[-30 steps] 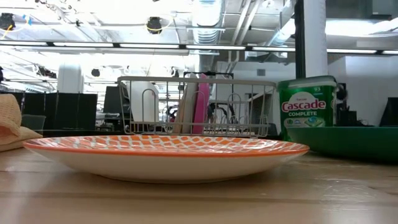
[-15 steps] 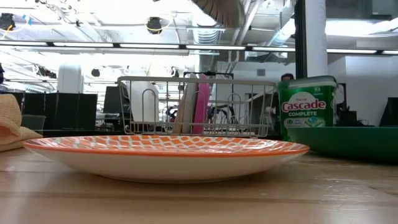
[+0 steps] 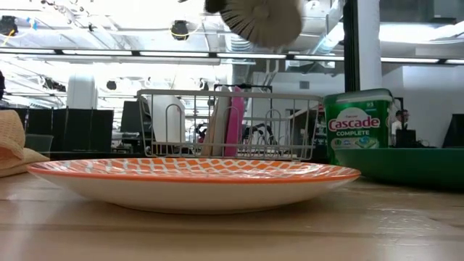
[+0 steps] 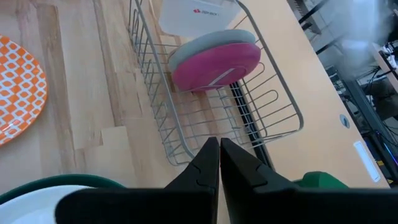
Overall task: Sort dishes
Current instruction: Put the blue patterned plate into the dish rack
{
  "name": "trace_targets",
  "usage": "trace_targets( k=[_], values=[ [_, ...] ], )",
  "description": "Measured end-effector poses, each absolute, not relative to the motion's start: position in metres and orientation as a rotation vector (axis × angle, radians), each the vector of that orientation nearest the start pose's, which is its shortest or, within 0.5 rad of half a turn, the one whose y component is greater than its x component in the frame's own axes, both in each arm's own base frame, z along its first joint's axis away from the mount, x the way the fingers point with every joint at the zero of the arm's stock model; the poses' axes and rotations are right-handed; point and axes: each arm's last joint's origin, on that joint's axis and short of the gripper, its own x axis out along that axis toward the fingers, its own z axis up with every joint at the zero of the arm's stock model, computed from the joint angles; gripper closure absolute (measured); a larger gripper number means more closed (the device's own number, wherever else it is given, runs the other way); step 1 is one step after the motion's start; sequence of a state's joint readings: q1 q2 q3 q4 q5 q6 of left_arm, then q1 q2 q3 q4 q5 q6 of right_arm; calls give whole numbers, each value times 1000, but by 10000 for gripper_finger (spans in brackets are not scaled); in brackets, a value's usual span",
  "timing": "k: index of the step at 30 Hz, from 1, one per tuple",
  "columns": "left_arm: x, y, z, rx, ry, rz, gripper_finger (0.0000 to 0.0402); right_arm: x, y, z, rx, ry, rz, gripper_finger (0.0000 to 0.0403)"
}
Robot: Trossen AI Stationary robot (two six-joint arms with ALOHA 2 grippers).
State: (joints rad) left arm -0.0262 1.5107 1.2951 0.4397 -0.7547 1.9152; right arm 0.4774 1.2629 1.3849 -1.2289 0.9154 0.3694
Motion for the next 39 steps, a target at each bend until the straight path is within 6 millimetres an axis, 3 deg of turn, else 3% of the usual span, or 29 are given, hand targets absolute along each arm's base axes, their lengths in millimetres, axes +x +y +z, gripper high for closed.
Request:
trace_targets(
  k=[6, 9, 17, 23, 32, 39],
  values=[
    [343, -6, 404, 1017, 210, 1003, 401, 200, 78, 368, -372, 761, -537, 384],
    [341, -11, 403, 894, 193, 1003, 401, 200, 77, 367, -362, 761, -542, 384],
    [343, -29, 396, 938, 234, 926, 401, 201, 77, 371, -403, 690, -617, 384],
    [339, -54, 391, 860, 255, 914, 401, 207, 92, 380, -468, 581, -569, 374],
    [332, -100, 381, 883, 259, 762, 401, 211, 109, 389, -537, 501, -477, 266],
    [324, -120, 382, 910, 243, 709, 402, 218, 111, 384, -550, 525, -473, 184]
  ],
)
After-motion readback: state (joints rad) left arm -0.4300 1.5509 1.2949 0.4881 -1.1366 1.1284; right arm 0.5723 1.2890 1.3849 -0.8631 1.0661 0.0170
